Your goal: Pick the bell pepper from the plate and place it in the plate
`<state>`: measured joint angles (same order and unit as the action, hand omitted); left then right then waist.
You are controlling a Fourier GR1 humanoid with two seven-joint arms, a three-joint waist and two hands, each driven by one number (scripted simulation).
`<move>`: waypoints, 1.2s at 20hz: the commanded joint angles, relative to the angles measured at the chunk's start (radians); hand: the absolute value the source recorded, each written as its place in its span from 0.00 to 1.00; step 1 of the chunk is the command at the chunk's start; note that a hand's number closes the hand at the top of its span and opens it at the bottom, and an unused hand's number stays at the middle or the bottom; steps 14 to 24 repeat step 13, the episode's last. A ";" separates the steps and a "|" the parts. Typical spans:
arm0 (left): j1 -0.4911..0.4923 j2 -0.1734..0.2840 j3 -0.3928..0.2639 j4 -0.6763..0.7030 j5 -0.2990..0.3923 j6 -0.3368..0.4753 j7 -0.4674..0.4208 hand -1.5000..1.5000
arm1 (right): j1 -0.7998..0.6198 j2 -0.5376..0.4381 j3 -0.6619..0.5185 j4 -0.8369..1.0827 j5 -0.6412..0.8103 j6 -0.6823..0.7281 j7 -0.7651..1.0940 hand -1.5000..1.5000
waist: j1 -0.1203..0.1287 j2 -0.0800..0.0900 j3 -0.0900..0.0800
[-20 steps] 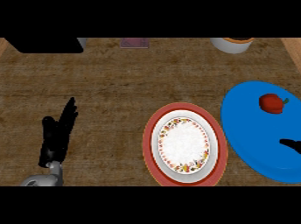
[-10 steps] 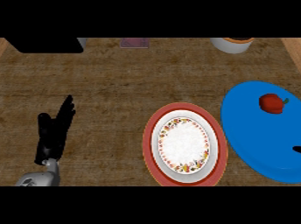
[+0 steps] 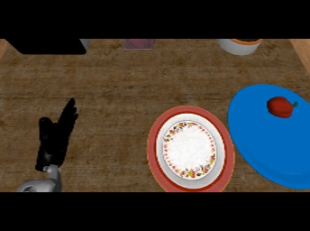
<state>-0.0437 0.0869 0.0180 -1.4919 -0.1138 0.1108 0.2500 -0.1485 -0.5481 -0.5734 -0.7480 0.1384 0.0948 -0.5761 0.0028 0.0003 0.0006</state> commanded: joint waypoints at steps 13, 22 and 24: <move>0.031 -0.030 -0.016 -0.001 -0.024 0.014 -0.040 0.50 | -0.084 -0.160 -0.023 0.376 -0.020 -0.076 -0.146 0.00 | 0.005 0.002 0.001; 0.031 -0.030 -0.016 -0.001 -0.024 0.014 -0.040 0.50 | -0.084 -0.160 -0.023 0.376 -0.020 -0.076 -0.146 0.00 | 0.005 0.002 0.001; 0.031 -0.030 -0.016 -0.001 -0.024 0.014 -0.040 0.50 | -0.084 -0.160 -0.023 0.376 -0.020 -0.076 -0.146 0.00 | 0.005 0.002 0.001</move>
